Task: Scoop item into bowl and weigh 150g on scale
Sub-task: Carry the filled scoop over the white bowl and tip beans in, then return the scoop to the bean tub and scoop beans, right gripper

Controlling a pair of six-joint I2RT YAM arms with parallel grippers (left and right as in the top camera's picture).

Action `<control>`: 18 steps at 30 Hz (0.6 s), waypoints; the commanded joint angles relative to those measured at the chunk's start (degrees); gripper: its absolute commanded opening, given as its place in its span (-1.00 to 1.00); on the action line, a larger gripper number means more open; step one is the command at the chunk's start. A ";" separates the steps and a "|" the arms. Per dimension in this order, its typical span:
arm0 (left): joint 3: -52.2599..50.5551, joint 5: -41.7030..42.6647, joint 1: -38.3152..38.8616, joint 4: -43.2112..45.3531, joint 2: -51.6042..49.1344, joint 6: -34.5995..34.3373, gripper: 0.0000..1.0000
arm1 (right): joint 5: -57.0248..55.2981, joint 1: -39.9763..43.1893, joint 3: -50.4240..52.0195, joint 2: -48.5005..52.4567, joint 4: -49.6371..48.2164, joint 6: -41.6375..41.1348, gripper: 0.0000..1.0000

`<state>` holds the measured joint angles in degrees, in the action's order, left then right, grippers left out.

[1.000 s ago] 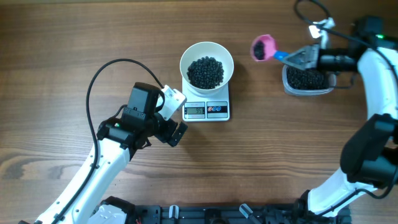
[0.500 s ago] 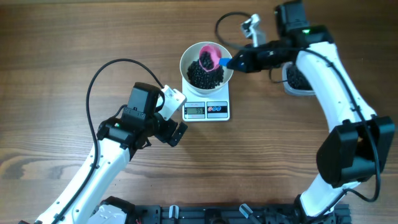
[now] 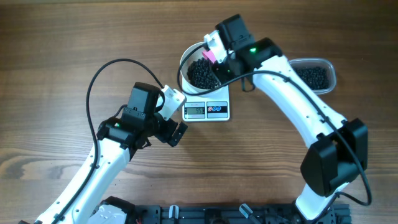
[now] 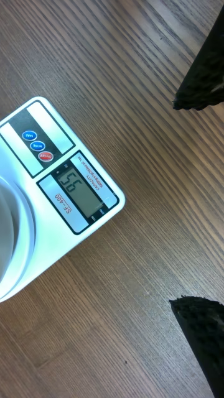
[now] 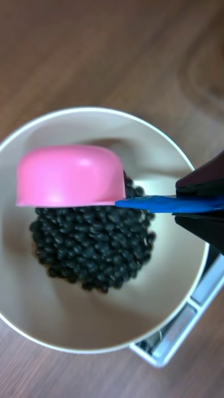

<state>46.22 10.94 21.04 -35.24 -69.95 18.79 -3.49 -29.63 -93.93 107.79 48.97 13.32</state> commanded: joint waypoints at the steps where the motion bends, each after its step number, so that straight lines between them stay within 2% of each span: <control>1: -0.26 -0.09 -0.33 0.00 -0.24 0.31 1.00 | -8.98 -2.73 -1.88 -1.20 -1.73 7.82 -0.91; 8: -0.26 -0.09 -0.33 0.00 -0.24 0.31 1.00 | -8.98 -3.63 -1.88 -2.51 -2.25 9.20 -0.91; 11: -0.26 -0.09 -0.33 0.00 -0.24 0.31 1.00 | -8.17 -2.97 -1.88 -4.63 -2.23 6.25 -0.91; 15: -0.26 -0.09 -0.33 0.00 -0.24 0.31 1.00 | 1.36 3.06 -1.88 -9.33 -2.10 -0.02 -0.91; 18: -0.26 -0.09 -0.33 0.00 -0.24 0.31 1.00 | 7.26 10.62 -1.88 -12.72 -0.52 -4.63 -0.91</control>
<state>46.22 10.94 21.04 -35.24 -69.95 18.79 -3.62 -25.56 -94.06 99.72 47.35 15.03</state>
